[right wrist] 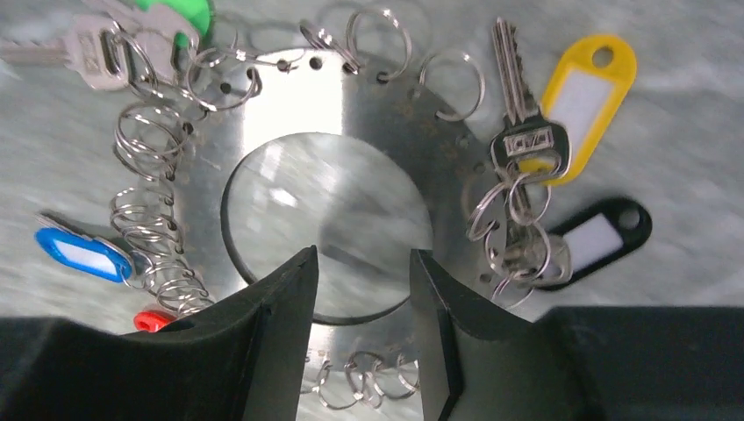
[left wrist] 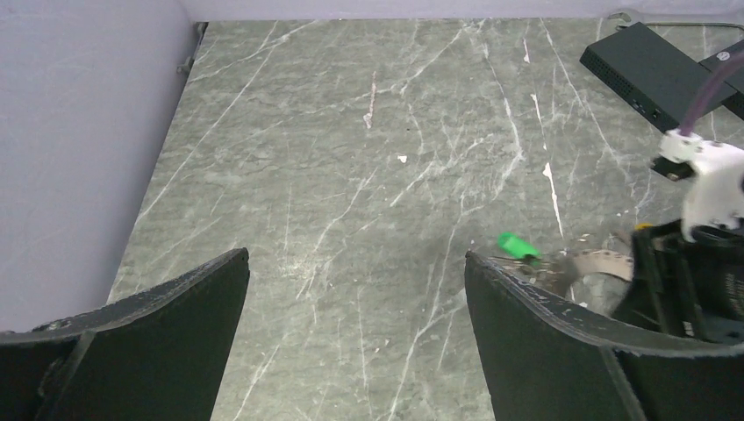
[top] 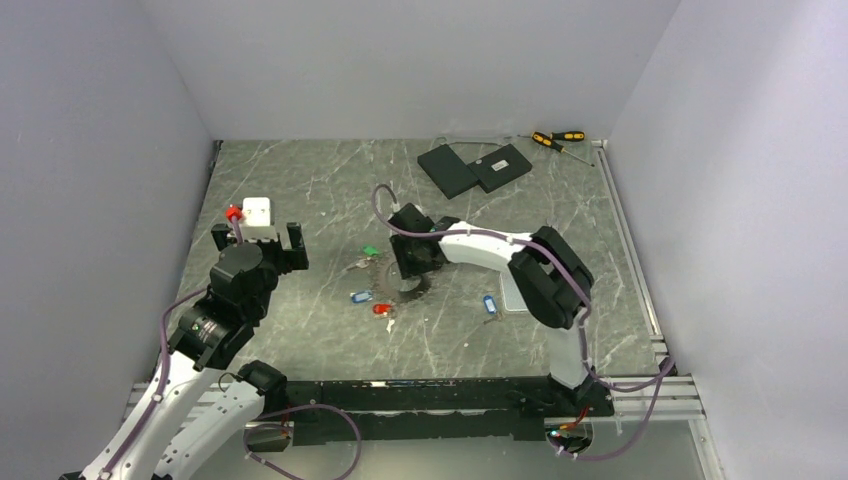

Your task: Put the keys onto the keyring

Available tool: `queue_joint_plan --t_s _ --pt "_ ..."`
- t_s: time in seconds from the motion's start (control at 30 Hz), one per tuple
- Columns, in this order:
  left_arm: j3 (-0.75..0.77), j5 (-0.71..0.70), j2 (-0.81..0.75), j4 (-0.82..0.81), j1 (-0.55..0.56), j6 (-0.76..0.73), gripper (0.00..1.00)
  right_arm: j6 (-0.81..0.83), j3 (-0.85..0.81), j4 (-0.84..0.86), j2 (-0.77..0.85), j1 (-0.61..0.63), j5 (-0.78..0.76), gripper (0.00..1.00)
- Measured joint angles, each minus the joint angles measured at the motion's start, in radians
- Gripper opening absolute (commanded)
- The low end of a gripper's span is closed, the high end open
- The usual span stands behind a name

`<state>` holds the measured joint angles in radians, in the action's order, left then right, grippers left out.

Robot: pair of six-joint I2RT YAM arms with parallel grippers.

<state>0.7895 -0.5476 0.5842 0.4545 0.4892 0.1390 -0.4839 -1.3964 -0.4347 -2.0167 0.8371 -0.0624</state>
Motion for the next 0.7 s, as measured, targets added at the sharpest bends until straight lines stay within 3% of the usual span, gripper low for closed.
queue_joint_plan --t_s 0.27,0.5,0.7 --pt "0.000 0.000 0.002 0.001 -0.003 0.000 0.97 0.165 0.105 -0.059 0.196 0.001 -0.044 0.52" --pt "0.000 0.000 0.002 0.002 -0.003 0.000 0.97 0.277 0.335 0.126 0.502 0.013 -0.079 0.53" --pt "0.000 0.001 0.002 0.002 -0.003 0.000 0.97 0.313 0.498 0.164 0.606 0.013 -0.055 0.52"
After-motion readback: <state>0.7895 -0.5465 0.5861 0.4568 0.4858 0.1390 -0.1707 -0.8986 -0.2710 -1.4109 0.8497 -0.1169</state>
